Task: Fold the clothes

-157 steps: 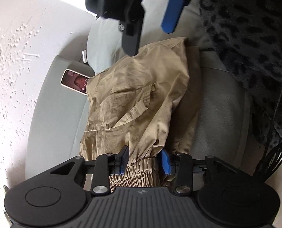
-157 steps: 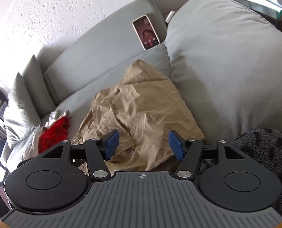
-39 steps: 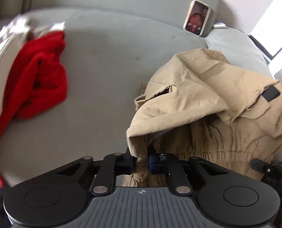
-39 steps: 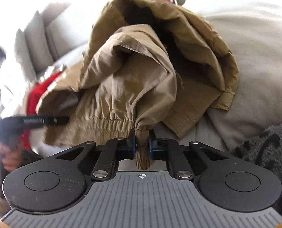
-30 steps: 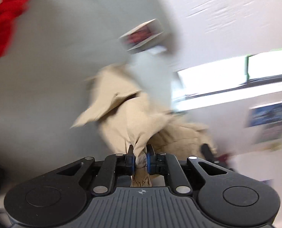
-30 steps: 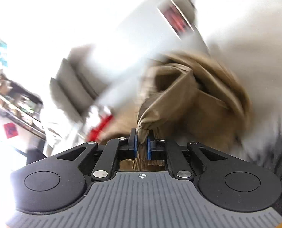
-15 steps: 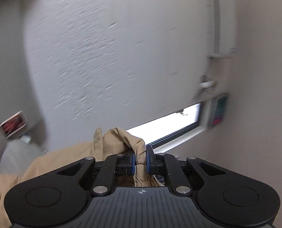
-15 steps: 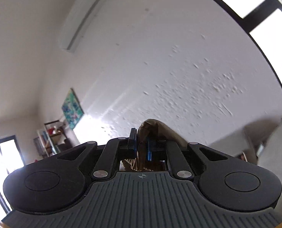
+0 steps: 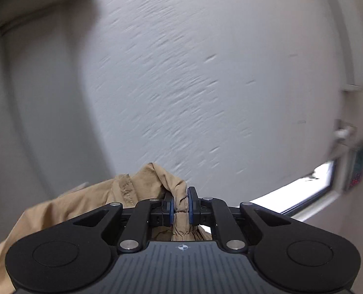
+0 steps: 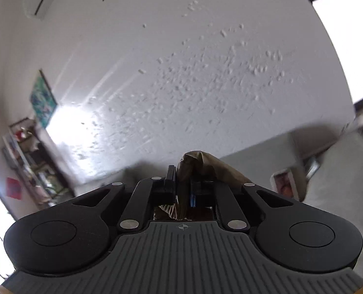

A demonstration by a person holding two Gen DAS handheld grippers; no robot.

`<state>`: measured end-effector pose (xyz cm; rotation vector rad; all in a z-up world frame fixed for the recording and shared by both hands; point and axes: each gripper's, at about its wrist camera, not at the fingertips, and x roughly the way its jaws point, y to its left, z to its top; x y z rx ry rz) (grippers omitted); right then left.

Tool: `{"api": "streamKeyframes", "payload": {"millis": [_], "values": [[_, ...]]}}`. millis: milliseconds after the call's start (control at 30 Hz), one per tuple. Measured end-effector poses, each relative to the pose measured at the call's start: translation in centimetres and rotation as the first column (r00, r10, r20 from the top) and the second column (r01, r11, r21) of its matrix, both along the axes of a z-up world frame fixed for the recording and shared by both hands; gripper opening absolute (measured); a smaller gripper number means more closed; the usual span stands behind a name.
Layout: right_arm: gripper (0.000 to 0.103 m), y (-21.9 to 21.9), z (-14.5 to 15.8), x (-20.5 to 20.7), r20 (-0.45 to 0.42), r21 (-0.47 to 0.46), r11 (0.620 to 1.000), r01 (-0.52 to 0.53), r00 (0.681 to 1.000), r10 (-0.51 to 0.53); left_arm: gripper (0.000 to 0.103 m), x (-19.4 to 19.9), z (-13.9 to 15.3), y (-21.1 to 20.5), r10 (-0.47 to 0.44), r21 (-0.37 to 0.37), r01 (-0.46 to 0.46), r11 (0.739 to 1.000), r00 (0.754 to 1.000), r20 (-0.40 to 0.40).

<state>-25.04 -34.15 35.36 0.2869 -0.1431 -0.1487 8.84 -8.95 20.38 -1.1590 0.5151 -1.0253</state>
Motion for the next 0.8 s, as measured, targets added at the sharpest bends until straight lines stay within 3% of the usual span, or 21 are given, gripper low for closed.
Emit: {"api": "streamKeyframes", "payload": {"millis": [67, 100, 133, 200, 267, 300, 367, 433, 533, 600, 667, 733, 800], "values": [[0.010, -0.4, 0.7, 2.4, -0.002, -0.062, 0.998, 0.030, 1.000, -0.030, 0.008, -1.3, 2.8, 1.7, 0.031, -0.077, -0.018, 0.997, 0.984, 0.173], [0.010, -0.7, 1.1, 3.6, -0.002, -0.093, 0.995, 0.045, 0.999, -0.046, 0.008, -2.1, 3.5, 2.3, 0.040, -0.081, -0.021, 0.997, 0.971, 0.235], [0.010, -0.9, 1.5, 4.8, -0.001, -0.124, 0.990, 0.060, 0.998, -0.061, 0.008, -2.9, 3.9, 3.0, 0.044, -0.081, -0.022, 0.997, 0.957, 0.287], [0.010, 0.1, 1.6, 3.9, 0.035, -0.201, 0.978, 0.061, 0.998, -0.055, 0.008, -4.1, 2.5, 3.9, 0.014, -0.041, -0.001, 0.999, 0.948, 0.319], [0.010, 0.9, 0.2, 1.9, 0.032, -0.224, 0.974, 0.038, 0.999, -0.031, 0.009, -4.6, -1.3, 4.3, -0.051, 0.038, 0.043, 0.998, 0.964, 0.261], [0.010, 0.9, -1.4, 1.0, -0.002, -0.198, 0.980, 0.014, 1.000, -0.015, 0.009, -4.4, -4.7, 4.0, -0.092, 0.093, 0.076, 0.993, 0.978, 0.185], [0.011, 0.1, -5.6, -0.2, -0.109, -0.114, 0.993, -0.023, 0.994, 0.011, 0.009, -4.2, -11.5, 3.5, -0.157, 0.195, 0.149, 0.969, 0.987, 0.026], [0.011, -1.2, -11.7, -0.3, -0.241, 0.007, 0.999, -0.048, 0.969, 0.048, 0.009, -4.5, -18.6, 2.7, -0.167, 0.287, 0.200, 0.937, 0.977, -0.134], [0.011, -2.6, -22.4, 0.5, -0.409, 0.188, 0.981, -0.043, 0.905, 0.119, 0.008, -5.8, -27.9, 1.8, -0.122, 0.420, 0.254, 0.871, 0.941, -0.316], [0.010, -3.2, -30.1, 1.0, -0.508, 0.306, 0.952, 0.007, 0.847, 0.157, 0.008, -6.4, -32.7, 1.5, -0.074, 0.483, 0.286, 0.828, 0.909, -0.410], [0.010, -4.5, -38.2, 2.3, -0.606, 0.425, 0.898, 0.109, 0.771, 0.194, 0.010, -7.0, -35.5, 1.2, -0.048, 0.489, 0.317, 0.813, 0.872, -0.487], [0.010, -5.1, -44.5, 3.0, -0.699, 0.484, 0.849, 0.212, 0.678, 0.229, 0.011, -7.2, -35.4, 1.1, -0.033, 0.530, 0.308, 0.790, 0.885, -0.465], [0.015, -4.6, -48.1, 3.1, -0.757, 0.464, 0.851, 0.247, 0.610, 0.235, 0.016, -7.1, -34.6, 1.1, -0.018, 0.589, 0.291, 0.754, 0.905, -0.425]]}}
